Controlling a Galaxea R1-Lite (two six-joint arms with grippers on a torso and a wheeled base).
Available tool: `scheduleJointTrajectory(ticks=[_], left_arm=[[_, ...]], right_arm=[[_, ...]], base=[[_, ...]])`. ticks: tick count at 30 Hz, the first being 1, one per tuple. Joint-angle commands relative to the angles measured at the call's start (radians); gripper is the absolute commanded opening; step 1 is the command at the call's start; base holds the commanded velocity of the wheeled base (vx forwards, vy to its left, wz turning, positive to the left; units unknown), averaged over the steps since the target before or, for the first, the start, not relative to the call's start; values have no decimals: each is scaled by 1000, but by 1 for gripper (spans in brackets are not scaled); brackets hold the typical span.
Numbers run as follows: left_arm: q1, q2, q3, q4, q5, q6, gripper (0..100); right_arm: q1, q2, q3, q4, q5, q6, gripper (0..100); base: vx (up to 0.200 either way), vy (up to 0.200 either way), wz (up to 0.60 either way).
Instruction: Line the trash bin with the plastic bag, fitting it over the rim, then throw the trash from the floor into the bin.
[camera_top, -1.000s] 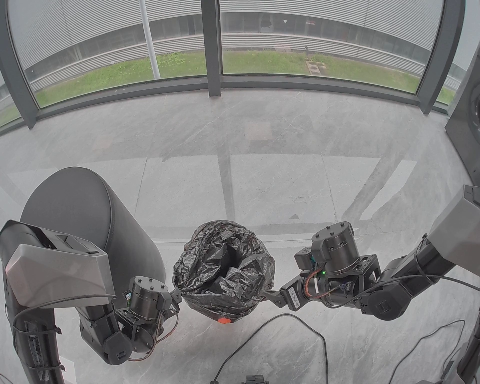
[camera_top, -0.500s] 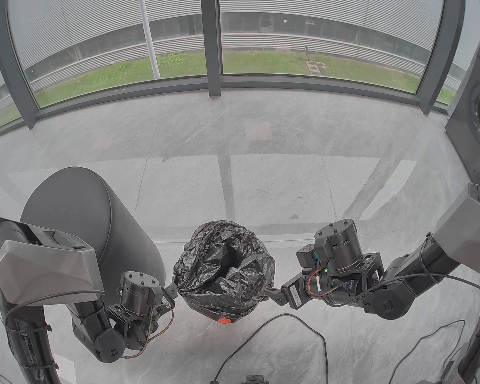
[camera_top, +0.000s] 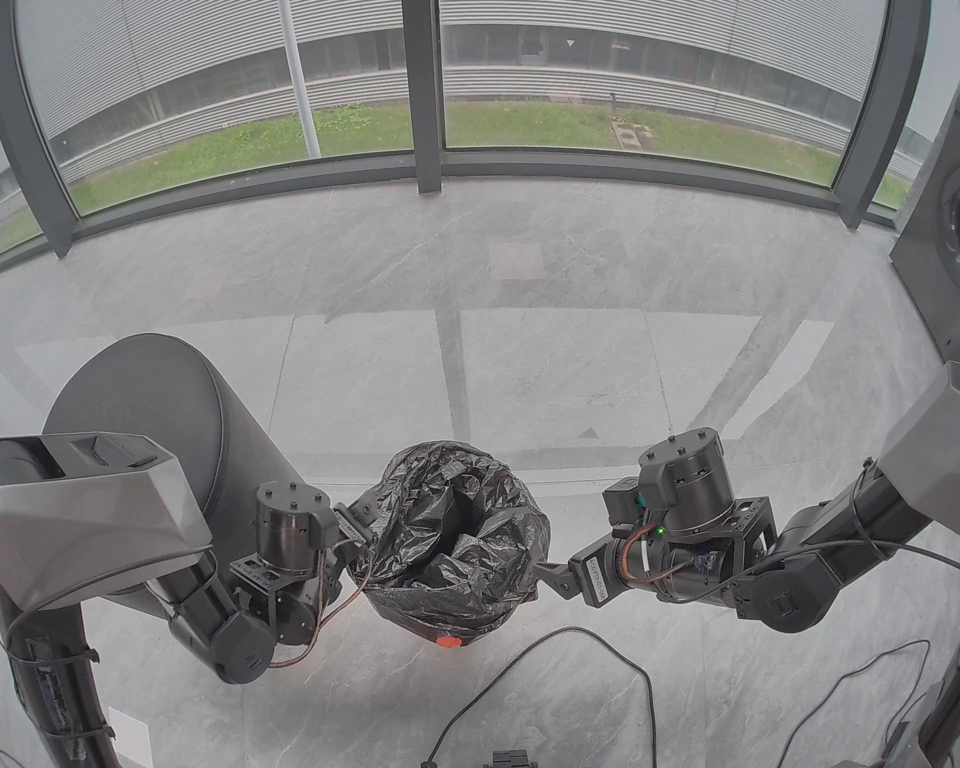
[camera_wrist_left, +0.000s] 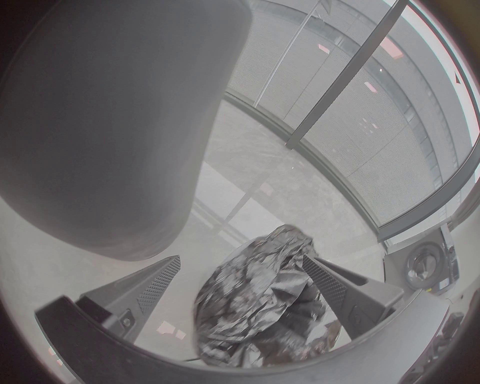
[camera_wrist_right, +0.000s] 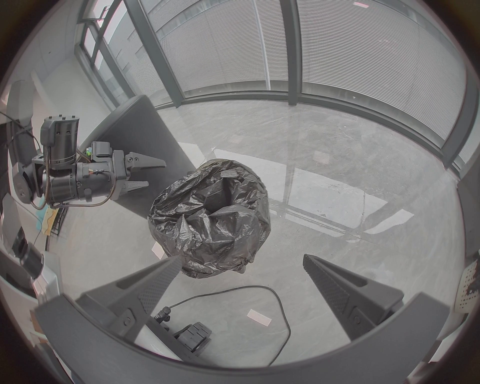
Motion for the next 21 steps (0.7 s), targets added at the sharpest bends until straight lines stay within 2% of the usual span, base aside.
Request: scheduleJointTrajectory(ticks=[1, 7, 14, 21], left_arm=[[3, 91, -124, 24, 3, 5, 100], [9, 144, -194, 50, 3, 11, 100], [42, 206, -282, 78, 1, 91, 100], [78, 260, -340, 78, -2, 122, 100]], right_arm=[[-19, -43, 22, 1, -12, 35, 100], [-21, -71, 55, -1, -6, 38, 100], [-19, -72, 59, -2, -3, 40, 100], [-15, -71, 60, -2, -3, 40, 100]], base=[[0, 0, 0], [0, 0, 0], [0, 0, 0], [0, 0, 0]])
